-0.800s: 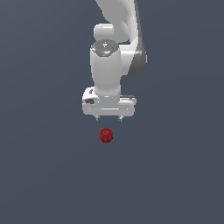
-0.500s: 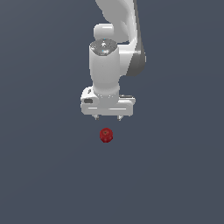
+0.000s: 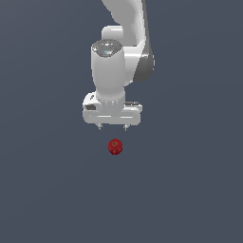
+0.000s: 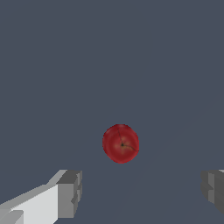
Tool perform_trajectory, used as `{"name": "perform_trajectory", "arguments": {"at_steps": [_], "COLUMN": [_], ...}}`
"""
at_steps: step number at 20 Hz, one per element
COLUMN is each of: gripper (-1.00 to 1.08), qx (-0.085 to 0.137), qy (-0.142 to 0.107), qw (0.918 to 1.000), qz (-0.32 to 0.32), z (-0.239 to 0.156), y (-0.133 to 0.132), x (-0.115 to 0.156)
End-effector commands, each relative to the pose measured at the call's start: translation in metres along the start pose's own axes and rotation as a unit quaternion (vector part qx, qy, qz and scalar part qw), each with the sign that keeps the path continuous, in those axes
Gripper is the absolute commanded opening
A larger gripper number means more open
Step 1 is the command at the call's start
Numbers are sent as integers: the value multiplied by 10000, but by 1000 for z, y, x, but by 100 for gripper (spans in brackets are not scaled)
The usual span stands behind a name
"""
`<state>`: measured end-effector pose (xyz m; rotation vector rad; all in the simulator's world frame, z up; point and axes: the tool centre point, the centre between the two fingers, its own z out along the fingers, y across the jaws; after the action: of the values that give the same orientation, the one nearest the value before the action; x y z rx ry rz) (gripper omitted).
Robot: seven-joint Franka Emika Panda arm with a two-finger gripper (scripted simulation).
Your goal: Pick up the object and move it to a goal position.
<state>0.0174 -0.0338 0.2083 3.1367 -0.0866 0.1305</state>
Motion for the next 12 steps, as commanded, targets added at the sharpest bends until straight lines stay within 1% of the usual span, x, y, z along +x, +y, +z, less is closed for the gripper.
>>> {"name": "perform_trajectory", "arguments": {"at_steps": [1, 6, 12], "gripper": [100, 100, 100], "qx": [-1, -12, -21], "qy": [-9, -40, -114], "qw": [10000, 9996, 9969], "qz": [-41, -270, -784], "z": [2, 10, 29], "y": [0, 0, 0], "x": [0, 0, -1]}}
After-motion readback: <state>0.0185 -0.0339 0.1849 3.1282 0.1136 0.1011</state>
